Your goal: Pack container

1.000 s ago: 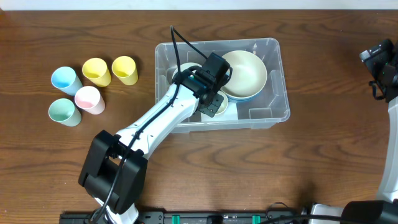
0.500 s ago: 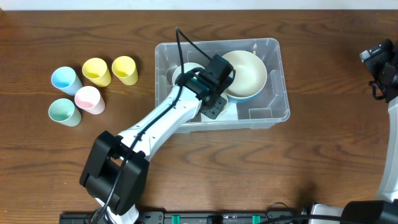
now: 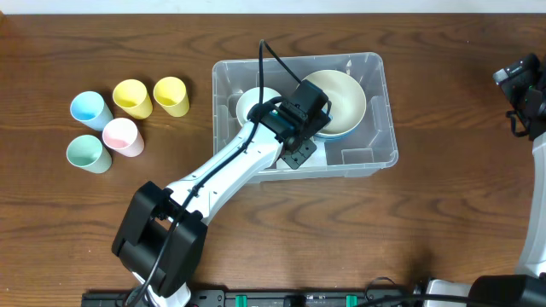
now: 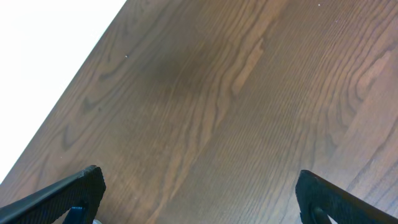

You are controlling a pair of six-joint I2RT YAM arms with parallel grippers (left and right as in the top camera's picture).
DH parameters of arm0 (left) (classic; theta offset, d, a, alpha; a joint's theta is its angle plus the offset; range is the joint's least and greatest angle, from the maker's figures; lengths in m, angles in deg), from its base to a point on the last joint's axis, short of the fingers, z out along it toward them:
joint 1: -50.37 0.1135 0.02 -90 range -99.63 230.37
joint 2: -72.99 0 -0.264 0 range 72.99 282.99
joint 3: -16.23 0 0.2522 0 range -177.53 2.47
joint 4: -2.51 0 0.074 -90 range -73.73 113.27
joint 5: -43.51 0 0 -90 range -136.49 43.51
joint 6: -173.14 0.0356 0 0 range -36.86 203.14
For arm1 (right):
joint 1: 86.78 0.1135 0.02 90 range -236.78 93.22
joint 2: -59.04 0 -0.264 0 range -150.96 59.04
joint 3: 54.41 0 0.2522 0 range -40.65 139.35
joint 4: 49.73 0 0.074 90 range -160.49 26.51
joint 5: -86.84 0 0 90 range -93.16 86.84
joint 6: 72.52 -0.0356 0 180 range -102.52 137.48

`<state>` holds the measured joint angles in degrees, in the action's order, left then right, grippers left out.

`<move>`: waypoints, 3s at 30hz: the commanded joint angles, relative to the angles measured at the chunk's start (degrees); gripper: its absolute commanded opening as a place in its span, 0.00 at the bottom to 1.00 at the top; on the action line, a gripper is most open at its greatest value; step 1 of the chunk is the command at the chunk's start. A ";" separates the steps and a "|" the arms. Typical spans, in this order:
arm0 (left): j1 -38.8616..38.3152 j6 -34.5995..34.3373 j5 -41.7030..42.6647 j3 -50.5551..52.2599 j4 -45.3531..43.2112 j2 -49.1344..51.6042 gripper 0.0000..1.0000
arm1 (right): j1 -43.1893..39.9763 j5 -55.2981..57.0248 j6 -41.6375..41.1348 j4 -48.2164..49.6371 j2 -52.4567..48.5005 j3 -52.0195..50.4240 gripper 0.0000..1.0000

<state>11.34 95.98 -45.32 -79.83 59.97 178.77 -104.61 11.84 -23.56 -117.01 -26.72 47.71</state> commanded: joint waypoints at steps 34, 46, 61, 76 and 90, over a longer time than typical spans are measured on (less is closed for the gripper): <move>-0.33 9.31 7.67 0.72 -3.48 1.40 0.41 | -0.17 0.63 -0.70 -0.09 0.33 0.46 0.99; -0.33 8.96 7.87 1.33 -3.54 1.73 0.40 | -0.17 0.63 -0.70 -0.09 0.33 0.46 0.99; -0.33 7.87 7.85 1.64 -3.69 3.82 0.15 | -0.17 0.63 -0.70 -0.09 0.33 0.46 0.99; -0.33 7.87 7.80 1.55 -1.40 4.70 0.06 | -0.17 0.63 -0.68 -0.09 0.33 0.46 0.99; -0.33 7.89 4.31 0.61 3.80 4.68 0.06 | -0.17 0.63 -0.68 -0.09 0.33 0.46 0.99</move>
<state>11.10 104.16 -39.39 -79.09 62.55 182.70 -104.61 11.84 -23.56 -117.01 -26.72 47.71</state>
